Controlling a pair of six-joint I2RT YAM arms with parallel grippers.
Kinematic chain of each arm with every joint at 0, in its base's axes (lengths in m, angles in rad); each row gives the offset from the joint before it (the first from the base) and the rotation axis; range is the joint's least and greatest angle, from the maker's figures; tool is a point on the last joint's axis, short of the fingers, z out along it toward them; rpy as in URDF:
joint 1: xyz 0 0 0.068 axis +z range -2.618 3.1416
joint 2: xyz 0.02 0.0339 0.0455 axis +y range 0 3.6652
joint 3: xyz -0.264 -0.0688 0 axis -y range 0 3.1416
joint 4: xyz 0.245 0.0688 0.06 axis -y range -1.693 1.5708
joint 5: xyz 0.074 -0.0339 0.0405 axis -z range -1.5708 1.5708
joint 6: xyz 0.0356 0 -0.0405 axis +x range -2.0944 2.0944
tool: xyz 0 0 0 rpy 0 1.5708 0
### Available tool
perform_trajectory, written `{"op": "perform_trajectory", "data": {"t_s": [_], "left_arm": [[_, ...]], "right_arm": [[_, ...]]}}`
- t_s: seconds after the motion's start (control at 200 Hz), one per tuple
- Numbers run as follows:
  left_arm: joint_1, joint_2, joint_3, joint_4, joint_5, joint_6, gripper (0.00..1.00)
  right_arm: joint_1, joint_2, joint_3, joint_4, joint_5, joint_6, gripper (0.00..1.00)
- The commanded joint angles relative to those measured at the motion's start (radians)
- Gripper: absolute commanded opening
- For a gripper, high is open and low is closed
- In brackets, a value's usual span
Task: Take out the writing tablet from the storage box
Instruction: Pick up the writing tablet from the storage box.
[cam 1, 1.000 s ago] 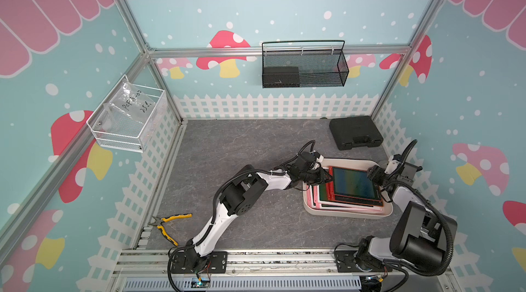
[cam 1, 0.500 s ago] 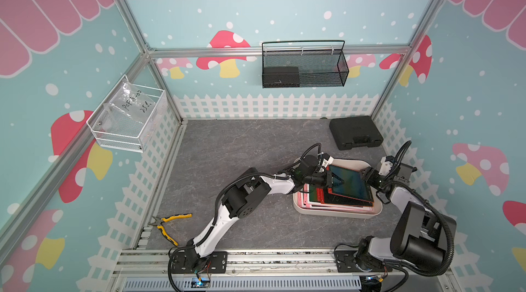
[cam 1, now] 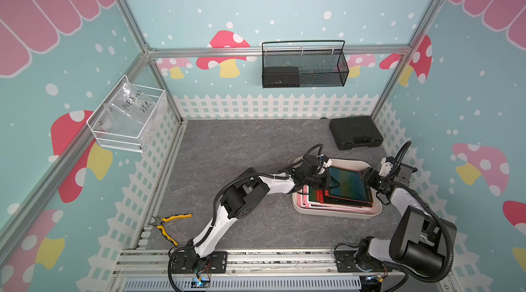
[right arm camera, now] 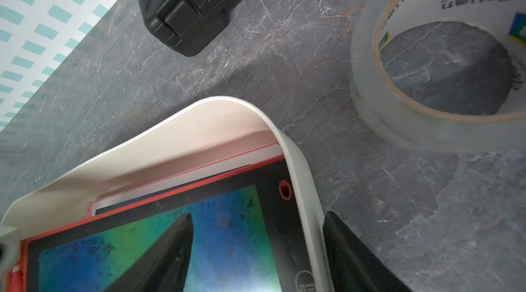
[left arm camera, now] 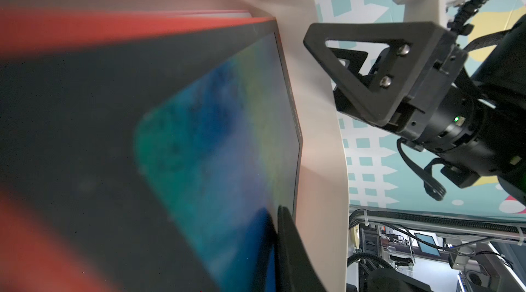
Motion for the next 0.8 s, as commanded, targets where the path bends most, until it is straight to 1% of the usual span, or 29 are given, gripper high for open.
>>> {"op": "perform_trajectory", "data": {"t_s": [0.0, 0.07, 0.195, 0.555, 0.645, 0.741, 0.796], "left_arm": [[0.006, -0.038, 0.018, -0.147, -0.071, 0.083, 0.08], [0.006, -0.044, 0.017, -0.144, -0.066, 0.087, 0.05], [0.016, -0.069, 0.006, -0.151, -0.058, 0.091, 0.04], [0.083, -0.247, -0.095, -0.154, -0.036, 0.139, 0.00], [0.095, -0.281, -0.112, -0.146, -0.017, 0.143, 0.00], [0.105, -0.301, -0.128, -0.113, 0.011, 0.124, 0.00], [0.109, -0.314, -0.135, -0.101, 0.021, 0.113, 0.00]], "right_arm": [[0.006, -0.048, 0.009, -0.060, 0.013, 0.006, 0.75], [0.006, -0.068, 0.011, -0.066, 0.021, 0.007, 0.76], [0.004, -0.101, 0.022, -0.076, 0.019, 0.006, 0.78], [0.005, -0.190, 0.057, -0.120, -0.046, 0.011, 0.78], [0.004, -0.204, 0.061, -0.137, -0.086, 0.004, 0.76], [0.005, -0.228, 0.049, -0.146, -0.145, 0.011, 0.69], [0.005, -0.250, 0.039, -0.155, -0.179, 0.012, 0.67]]}}
